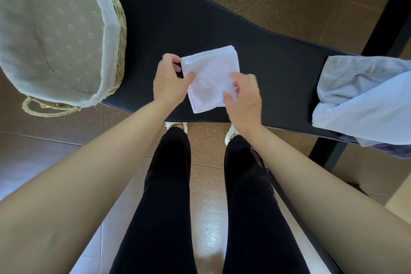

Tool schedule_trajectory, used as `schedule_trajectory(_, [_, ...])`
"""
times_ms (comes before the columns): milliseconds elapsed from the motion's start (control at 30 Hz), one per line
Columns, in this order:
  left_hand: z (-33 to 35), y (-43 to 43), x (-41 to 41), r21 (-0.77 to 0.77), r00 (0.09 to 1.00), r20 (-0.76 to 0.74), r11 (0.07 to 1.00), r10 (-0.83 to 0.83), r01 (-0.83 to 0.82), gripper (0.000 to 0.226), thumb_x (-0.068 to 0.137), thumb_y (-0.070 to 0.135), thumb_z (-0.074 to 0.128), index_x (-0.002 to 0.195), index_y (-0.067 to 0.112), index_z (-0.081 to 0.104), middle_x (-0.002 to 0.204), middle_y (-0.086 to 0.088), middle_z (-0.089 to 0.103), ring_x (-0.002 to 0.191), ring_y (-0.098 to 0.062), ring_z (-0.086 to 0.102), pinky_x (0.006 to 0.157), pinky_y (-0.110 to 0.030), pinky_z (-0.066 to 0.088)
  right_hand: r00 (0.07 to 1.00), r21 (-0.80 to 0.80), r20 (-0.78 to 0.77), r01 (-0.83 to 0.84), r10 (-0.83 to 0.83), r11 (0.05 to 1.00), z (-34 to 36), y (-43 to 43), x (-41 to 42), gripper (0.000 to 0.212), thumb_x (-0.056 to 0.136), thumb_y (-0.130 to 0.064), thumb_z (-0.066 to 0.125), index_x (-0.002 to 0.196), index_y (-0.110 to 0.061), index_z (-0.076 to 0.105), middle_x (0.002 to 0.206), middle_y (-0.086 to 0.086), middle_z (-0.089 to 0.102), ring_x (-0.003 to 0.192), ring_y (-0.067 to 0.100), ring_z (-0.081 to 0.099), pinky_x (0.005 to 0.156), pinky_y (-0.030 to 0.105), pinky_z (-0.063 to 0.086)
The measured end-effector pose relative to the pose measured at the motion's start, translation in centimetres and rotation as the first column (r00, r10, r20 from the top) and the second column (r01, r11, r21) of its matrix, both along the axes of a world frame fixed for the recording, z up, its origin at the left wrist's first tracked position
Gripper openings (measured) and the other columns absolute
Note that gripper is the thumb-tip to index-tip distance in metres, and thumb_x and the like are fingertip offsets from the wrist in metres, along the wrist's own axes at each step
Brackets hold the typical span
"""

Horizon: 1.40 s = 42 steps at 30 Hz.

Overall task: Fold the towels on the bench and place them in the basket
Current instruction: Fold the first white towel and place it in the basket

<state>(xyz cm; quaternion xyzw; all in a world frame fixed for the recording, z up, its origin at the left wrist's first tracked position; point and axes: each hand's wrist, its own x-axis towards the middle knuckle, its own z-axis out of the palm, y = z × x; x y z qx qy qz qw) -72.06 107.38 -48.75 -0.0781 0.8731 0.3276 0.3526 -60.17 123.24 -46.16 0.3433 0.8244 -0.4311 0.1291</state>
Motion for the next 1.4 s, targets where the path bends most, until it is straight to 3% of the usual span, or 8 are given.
schedule_trajectory(100, [-0.1,0.5,0.2,-0.039,0.963,-0.176,0.979,-0.206,0.202,0.065,0.088,0.024,0.071,0.146,0.022,0.042,0.139,0.0,0.046,0.119,-0.018,0.053,0.082,-0.032,0.05,0.976,-0.042,0.161,0.153,-0.144,0.987,-0.5,1.8,0.9,0.057,0.089,-0.023,0.074,0.14,-0.019,0.049,0.122,-0.004,0.047,0.107,0.014,0.054,0.089,0.029,0.05])
schedule_trajectory(233, [-0.4,1.3,-0.3,-0.131,0.893,-0.13,0.901,-0.43,0.415,0.077,0.085,0.036,0.074,0.152,0.024,0.039,0.144,0.001,0.043,0.126,-0.023,0.04,0.083,-0.033,0.048,0.951,-0.163,0.297,0.135,-0.082,0.977,-1.2,2.5,0.8,0.043,0.092,-0.028,0.074,0.128,-0.022,0.051,0.114,-0.003,0.061,0.1,0.015,0.062,0.088,0.033,0.056])
schedule_trajectory(533, [0.2,2.6,-2.0,-0.196,0.909,0.045,0.889,-0.414,0.415,0.055,0.078,0.051,0.08,0.12,0.022,0.059,0.11,0.003,0.05,0.117,-0.02,0.047,0.075,-0.035,0.041,0.939,-0.202,0.342,0.044,0.029,0.978,-1.4,3.4,-0.7,0.024,0.093,-0.022,0.071,0.11,-0.019,0.054,0.111,0.0,0.06,0.096,0.015,0.059,0.074,0.022,0.047])
schedule_trajectory(700, [0.5,2.4,-1.3,0.017,0.976,0.125,0.984,-0.179,0.178,0.04,0.076,0.04,0.083,0.1,0.017,0.06,0.106,0.002,0.062,0.094,-0.017,0.061,0.073,-0.034,0.052,0.96,-0.21,0.262,0.154,-0.097,0.965,-0.2,4.0,-0.6,0.022,0.093,-0.016,0.064,0.11,-0.013,0.05,0.096,-0.008,0.053,0.086,0.008,0.054,0.067,0.019,0.043])
schedule_trajectory(867, [1.2,1.7,-1.9,0.235,0.927,0.361,0.952,0.103,-0.198,0.035,0.084,0.024,0.081,0.107,0.013,0.057,0.117,-0.011,0.067,0.101,-0.023,0.071,0.084,-0.038,0.063,0.986,-0.252,0.133,0.136,-0.105,0.958,1.1,5.0,-0.7,0.042,0.085,-0.02,0.079,0.116,-0.021,0.051,0.105,-0.012,0.058,0.094,0.005,0.061,0.072,0.012,0.055])
schedule_trajectory(1133, [-0.4,1.6,-1.5,0.079,0.977,0.21,0.995,0.041,-0.059,0.029,0.084,0.028,0.083,0.106,0.023,0.065,0.103,0.001,0.069,0.098,-0.017,0.068,0.083,-0.037,0.061,0.955,0.112,-0.083,-0.276,0.286,0.955,-0.3,4.8,-0.8,0.037,0.083,-0.005,0.075,0.113,-0.016,0.057,0.109,0.0,0.054,0.096,0.014,0.053,0.078,0.025,0.054])
schedule_trajectory(1267, [-0.6,1.1,-1.6,-0.04,0.996,0.052,0.997,-0.066,0.068,0.023,0.085,0.015,0.077,0.101,0.027,0.065,0.096,0.007,0.068,0.094,-0.013,0.067,0.083,-0.036,0.061,0.812,0.396,-0.114,-0.492,0.573,0.776,-1.2,4.6,-0.1,0.043,0.07,0.017,0.067,0.106,-0.005,0.063,0.098,0.013,0.055,0.085,0.029,0.049,0.061,0.028,0.041])
schedule_trajectory(1400, [-0.8,0.3,-2.2,0.04,0.982,0.177,0.996,0.068,-0.076,0.018,0.087,0.011,0.075,0.101,0.021,0.069,0.096,-0.002,0.071,0.09,-0.02,0.072,0.077,-0.037,0.065,0.688,0.589,-0.009,-0.583,0.726,0.56,-1.9,3.7,0.3,0.05,0.06,0.023,0.042,0.095,-0.009,0.059,0.086,0.011,0.049,0.073,0.026,0.04,0.056,0.036,0.04])
